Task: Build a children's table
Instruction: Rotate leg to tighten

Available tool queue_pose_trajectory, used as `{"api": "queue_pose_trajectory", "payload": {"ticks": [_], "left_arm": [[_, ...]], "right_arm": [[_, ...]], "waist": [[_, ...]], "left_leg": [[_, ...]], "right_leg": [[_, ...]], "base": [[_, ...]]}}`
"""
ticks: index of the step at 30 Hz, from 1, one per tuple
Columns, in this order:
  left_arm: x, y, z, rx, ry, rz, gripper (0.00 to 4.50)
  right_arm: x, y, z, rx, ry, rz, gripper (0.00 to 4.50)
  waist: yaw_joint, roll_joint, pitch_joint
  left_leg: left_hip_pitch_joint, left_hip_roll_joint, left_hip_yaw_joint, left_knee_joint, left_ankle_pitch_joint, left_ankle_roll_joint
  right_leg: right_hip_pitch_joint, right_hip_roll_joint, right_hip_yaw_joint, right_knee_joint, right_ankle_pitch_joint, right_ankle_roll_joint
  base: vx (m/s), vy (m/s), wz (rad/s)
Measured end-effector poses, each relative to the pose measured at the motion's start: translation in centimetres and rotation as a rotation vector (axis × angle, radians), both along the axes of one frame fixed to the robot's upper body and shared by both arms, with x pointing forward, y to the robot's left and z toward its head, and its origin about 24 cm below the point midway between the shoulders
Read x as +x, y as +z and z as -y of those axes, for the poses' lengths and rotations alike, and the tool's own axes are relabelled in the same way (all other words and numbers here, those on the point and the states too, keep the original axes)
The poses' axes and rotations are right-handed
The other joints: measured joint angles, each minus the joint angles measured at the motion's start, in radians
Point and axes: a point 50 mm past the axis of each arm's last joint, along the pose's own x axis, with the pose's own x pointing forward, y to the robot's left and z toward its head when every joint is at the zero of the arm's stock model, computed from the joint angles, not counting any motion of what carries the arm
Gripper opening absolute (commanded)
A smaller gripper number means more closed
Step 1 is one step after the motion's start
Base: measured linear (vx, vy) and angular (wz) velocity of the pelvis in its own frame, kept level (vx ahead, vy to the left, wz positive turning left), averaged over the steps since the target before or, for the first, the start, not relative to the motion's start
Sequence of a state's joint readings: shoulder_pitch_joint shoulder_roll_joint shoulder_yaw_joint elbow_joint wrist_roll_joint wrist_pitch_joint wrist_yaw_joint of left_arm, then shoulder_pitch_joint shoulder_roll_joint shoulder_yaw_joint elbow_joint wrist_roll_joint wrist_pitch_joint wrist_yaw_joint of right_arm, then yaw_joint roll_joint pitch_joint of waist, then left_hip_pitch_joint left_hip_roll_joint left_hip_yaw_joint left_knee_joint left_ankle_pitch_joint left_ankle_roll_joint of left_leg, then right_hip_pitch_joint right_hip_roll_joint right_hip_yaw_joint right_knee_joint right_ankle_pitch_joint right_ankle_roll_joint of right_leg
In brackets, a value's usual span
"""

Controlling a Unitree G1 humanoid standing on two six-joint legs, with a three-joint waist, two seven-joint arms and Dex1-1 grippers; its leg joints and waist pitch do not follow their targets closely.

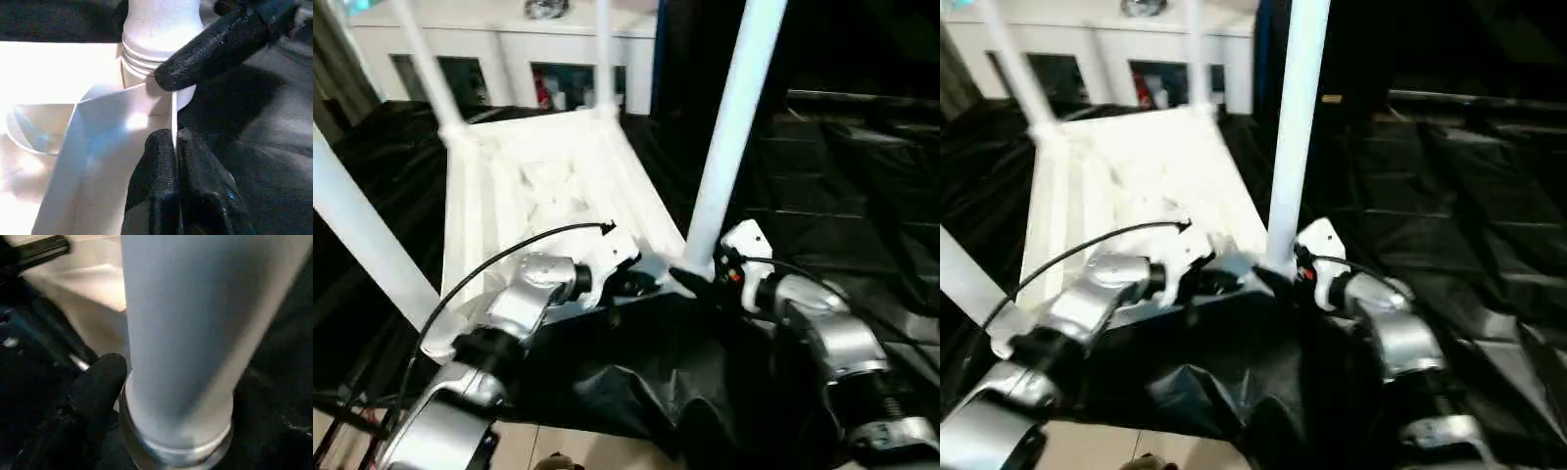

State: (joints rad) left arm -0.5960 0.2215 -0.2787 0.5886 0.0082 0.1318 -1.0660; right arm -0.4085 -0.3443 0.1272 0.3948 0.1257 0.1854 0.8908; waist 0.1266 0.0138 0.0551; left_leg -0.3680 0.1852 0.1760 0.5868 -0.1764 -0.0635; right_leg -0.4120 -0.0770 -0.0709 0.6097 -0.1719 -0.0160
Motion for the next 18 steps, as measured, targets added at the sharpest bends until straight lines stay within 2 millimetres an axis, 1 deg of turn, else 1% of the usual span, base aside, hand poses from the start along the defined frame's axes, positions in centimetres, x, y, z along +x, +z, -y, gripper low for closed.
{"api": "queue_pose_trajectory", "payload": {"ticks": [3,5,8,9,11,12,13,18], "left_arm": [[-1.0,0.1,-0.9,-0.002,-0.079,-0.019,0.0],[-1.4,0.2,-1.2,-0.006,-0.122,-0.036,0.0],[-1.8,0.4,-1.6,-0.014,-0.15,-0.058,0.0],[-1.9,0.4,-1.6,-0.016,-0.156,-0.063,0.0],[-2.0,0.5,-1.7,-0.018,-0.165,-0.065,0.0],[-2.0,0.5,-1.7,-0.018,-0.165,-0.066,0.0],[-2.0,0.5,-1.7,-0.018,-0.166,-0.067,0.0],[-2.2,0.5,-1.8,-0.017,-0.173,-0.076,0.0]], "right_arm": [[-1.0,0.3,0.5,-0.001,0.126,-0.035,3.56],[-1.5,0.5,0.3,0.007,0.195,-0.058,3.56],[-1.8,0.5,0.3,0.02,0.234,-0.08,3.56],[-1.8,0.6,0.4,0.022,0.24,-0.081,3.32],[-2.0,0.8,0.4,0.02,0.26,-0.084,3.32],[-2.0,0.8,0.3,0.021,0.265,-0.089,3.11],[-2.1,0.8,0.3,0.021,0.266,-0.093,3.0],[-2.4,0.7,0.2,0.028,0.268,-0.105,2.8]], "waist": [[0.016,0.0,0.0],[0.025,0.0,0.0],[0.027,-0.001,0.001],[0.027,-0.001,0.001],[0.028,-0.002,0.001],[0.028,-0.002,0.001],[0.028,-0.002,0.001],[0.032,-0.002,0.001]], "left_leg": [[0.0,0.0,0.0,-0.001,0.0,0.0],[-0.001,0.001,0.0,-0.001,0.0,0.0],[-0.002,0.001,0.001,0.001,0.0,0.0],[-0.002,0.001,0.001,0.001,0.0,0.0],[-0.002,0.001,0.001,0.002,0.0,0.0],[-0.002,0.001,0.001,0.001,0.0,0.0],[-0.002,0.001,0.001,0.001,0.0,0.0],[-0.002,0.001,0.001,0.001,0.0,0.0]], "right_leg": [[-0.001,0.0,0.0,0.0,0.0,0.0],[-0.001,0.0,-0.001,0.0,-0.001,0.0],[-0.001,0.0,0.0,0.0,-0.001,0.0],[-0.001,0.0,0.0,0.0,-0.001,0.0],[-0.001,0.0,0.0,0.0,-0.001,0.0],[-0.001,0.0,0.0,0.0,-0.001,0.0],[-0.001,0.0,0.0,0.001,-0.001,0.001],[-0.002,0.0,0.0,0.0,-0.001,0.001]], "base": [[0.0,0.0,0.0],[0.0,0.0,0.0],[0.0,0.0,0.0],[0.0,0.0,0.0],[0.0,0.0,0.0],[0.0,0.0,0.0],[0.0,0.0,0.0],[0.0,0.0,0.0]]}}
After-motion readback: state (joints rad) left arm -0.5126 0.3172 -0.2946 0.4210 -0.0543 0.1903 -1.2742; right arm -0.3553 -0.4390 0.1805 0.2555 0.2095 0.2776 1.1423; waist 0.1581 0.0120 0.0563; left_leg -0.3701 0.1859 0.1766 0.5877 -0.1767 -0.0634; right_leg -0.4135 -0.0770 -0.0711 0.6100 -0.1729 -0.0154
